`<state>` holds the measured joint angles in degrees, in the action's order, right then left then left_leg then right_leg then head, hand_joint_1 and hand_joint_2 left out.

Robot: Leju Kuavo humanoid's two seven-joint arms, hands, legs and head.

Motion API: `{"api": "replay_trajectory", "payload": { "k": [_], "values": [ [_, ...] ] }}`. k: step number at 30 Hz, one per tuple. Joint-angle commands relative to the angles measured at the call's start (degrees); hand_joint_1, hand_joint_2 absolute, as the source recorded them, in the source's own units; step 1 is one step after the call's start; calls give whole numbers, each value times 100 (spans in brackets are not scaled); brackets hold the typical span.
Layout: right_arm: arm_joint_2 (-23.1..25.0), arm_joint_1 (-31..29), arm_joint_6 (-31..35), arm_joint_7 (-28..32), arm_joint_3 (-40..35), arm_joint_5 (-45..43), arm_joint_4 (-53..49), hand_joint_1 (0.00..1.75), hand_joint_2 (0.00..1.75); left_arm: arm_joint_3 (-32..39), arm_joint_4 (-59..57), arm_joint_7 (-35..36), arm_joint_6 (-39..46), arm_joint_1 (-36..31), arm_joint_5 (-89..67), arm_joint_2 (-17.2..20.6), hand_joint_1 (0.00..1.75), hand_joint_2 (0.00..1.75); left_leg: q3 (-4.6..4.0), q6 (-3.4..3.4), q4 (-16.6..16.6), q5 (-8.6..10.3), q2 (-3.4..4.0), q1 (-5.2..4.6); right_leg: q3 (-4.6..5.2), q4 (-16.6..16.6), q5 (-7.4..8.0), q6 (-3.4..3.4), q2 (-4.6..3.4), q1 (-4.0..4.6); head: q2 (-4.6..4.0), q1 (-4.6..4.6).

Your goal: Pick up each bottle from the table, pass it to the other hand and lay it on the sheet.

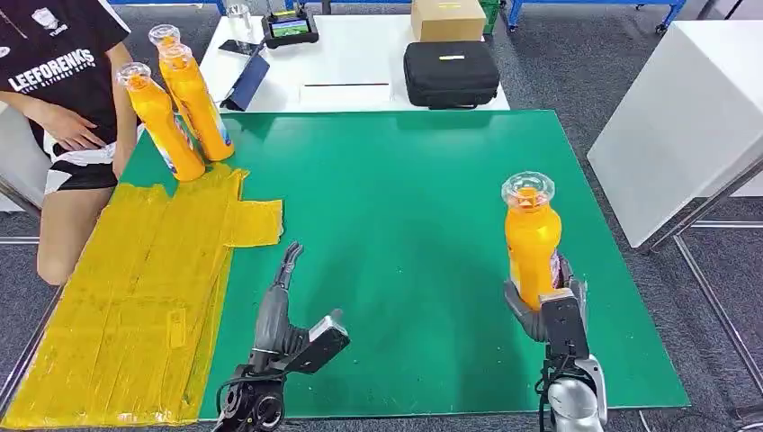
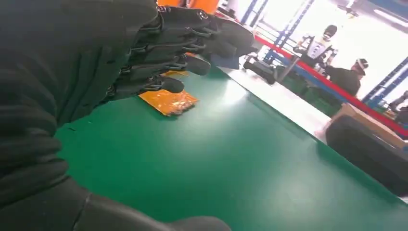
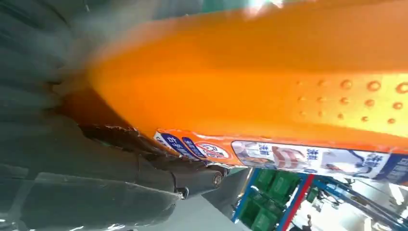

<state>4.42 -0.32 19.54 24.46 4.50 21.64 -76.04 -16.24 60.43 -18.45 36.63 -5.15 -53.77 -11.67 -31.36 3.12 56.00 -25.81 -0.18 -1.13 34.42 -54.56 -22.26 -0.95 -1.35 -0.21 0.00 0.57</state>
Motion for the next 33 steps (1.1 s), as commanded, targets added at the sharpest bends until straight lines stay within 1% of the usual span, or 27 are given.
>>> {"api": "replay_trajectory", "payload": {
  "k": [1, 2, 3, 4, 5, 7, 8, 10, 11, 12, 15, 17, 20, 21, 24, 25, 28, 29, 32, 33],
  "values": [
    [463, -328, -178, 146, -350, -478, 598, 175, 175, -315, 296, -62, -481, 77, 643, 104, 0, 175, 19, -23, 0, -11, 13, 6, -17, 2, -7, 2, -2, 5, 0, 0],
    [458, -366, -150, 165, -440, -447, 678, 175, 175, -279, 436, -174, -819, 118, 1082, 93, 0, 175, 24, -29, 1, -15, 12, 9, -24, 2, -10, 2, 1, 8, 0, 2],
    [464, -462, -153, 158, -557, -477, 845, 175, 175, -128, 731, -342, -1809, 204, 2296, 38, 0, 175, 10, -19, 0, -10, 13, 6, -12, 4, -4, 2, 0, 6, 0, -2],
    [451, -579, -157, 158, -666, -499, 1021, 175, 175, 67, 892, -315, -2732, 258, 3479, -10, 0, 175, 14, -26, 4, -17, 25, 9, -15, 1, -6, 2, -8, 8, 0, 0],
    [462, -724, -127, 178, -757, -525, 1238, 175, 175, 176, 919, -207, -3253, 254, 4195, 32, 0, 175, 4, -19, 2, -13, 29, 7, -8, 2, -1, 2, -11, 6, 0, 0],
    [471, -785, -87, 179, -783, -524, 1319, 175, 175, 175, 880, -214, -3265, 237, 4238, 67, 0, 175, 14, -31, 4, -20, 38, 11, -17, 1, -5, 5, -16, 10, 0, 0],
    [455, -866, -119, 190, -853, -540, 1464, 175, 175, 317, 764, -57, -3775, 216, 4956, 13, 0, 175, 4, -22, -1, -9, 19, 6, -10, 4, -2, 3, 0, 5, 0, 0],
    [498, -998, -191, 244, -1095, -495, 1701, 175, 175, 500, 485, 51, -4186, 114, 5856, 21, 0, 175, 16, -33, 0, -14, 18, 11, -15, 4, -8, 4, 7, 9, 0, 2],
    [523, -1051, -217, 275, -1238, -452, 1793, 175, 175, 514, 350, 22, -4238, 39, 6076, 37, 0, 175, 13, -25, -7, -6, 23, 8, -9, 10, -1, 3, -4, 6, 0, 2],
    [552, -1081, -207, 281, -1326, -410, 1834, 175, 175, 507, 293, 18, -4242, -5, 6138, 56, 0, 175, 21, -34, -6, -11, 22, 12, -17, 9, -5, 4, -1, 9, 0, 0],
    [620, -1294, -198, 228, -1953, -55, 2078, 175, 175, 355, 121, 36, -4293, -269, 6375, 72, 0, 175, 1, -28, -4, 0, 12, 10, -1, 4, 0, 3, 7, 6, 0, 0],
    [712, -1298, -178, 158, -2174, 32, 2088, 175, 175, 230, 186, 39, -4187, -291, 6330, 78, 0, 175, -1, -33, -2, 2, 14, 13, 2, 1, -1, 3, 6, 8, 0, 2],
    [726, -1206, -336, 104, -2618, 147, 2030, 175, 175, 48, 255, 32, -3944, -259, 6235, 115, 0, 175, 17, -45, 1, -8, 6, 19, -17, -2, -14, 3, 17, 13, 0, 0],
    [723, -1190, -401, 95, -2752, 193, 2041, 175, 175, 10, 235, 31, -3932, -266, 6243, 124, 0, 175, -1, -31, -4, 3, 1, 15, 0, 2, -4, 2, 17, 9, 0, 0],
    [735, -1185, -452, 86, -2953, 235, 2129, 175, 175, -15, 202, 7, -3877, -274, 6249, 116, 0, 175, -1, -31, -3, 3, -3, 15, 0, 1, -6, 1, 20, 10, 0, 0],
    [731, -1203, -485, 89, -3071, 261, 2213, 175, 175, -38, 207, -14, -3791, -280, 6192, 112, 0, 175, 24, -48, 3, -14, -3, 22, -27, -2, -22, 1, 28, 17, 0, 0],
    [761, -1255, -467, 125, -3203, 220, 2435, 175, 175, -58, 205, -10, -3686, -279, 6137, 120, 0, 175, -8, -30, -5, 5, -2, 13, 5, 2, -4, 1, 18, 9, 0, 0],
    [761, -1255, -467, 125, -3203, 220, 2435, 175, 175, -58, 205, -10, -3686, -279, 6137, 120, 0, 175, 4, -37, -5, 0, -1, 16, -6, 3, -9, 1, 21, 11, 0, 0],
    [754, -1273, -464, 131, -3204, 209, 2456, 175, 175, -55, 199, -9, -3686, -280, 6137, 127, 0, 175, -8, -31, -5, 5, -8, 13, 5, 3, -5, 1, 23, 9, 0, 0],
    [752, -1305, -487, 140, -3234, 170, 2520, 175, 175, -62, 191, -26, -3637, -285, 6101, 132, 0, 175, 0, -38, -2, 0, -9, 15, -4, 1, -10, 2, 27, 11, 0, 0]
  ]
}}
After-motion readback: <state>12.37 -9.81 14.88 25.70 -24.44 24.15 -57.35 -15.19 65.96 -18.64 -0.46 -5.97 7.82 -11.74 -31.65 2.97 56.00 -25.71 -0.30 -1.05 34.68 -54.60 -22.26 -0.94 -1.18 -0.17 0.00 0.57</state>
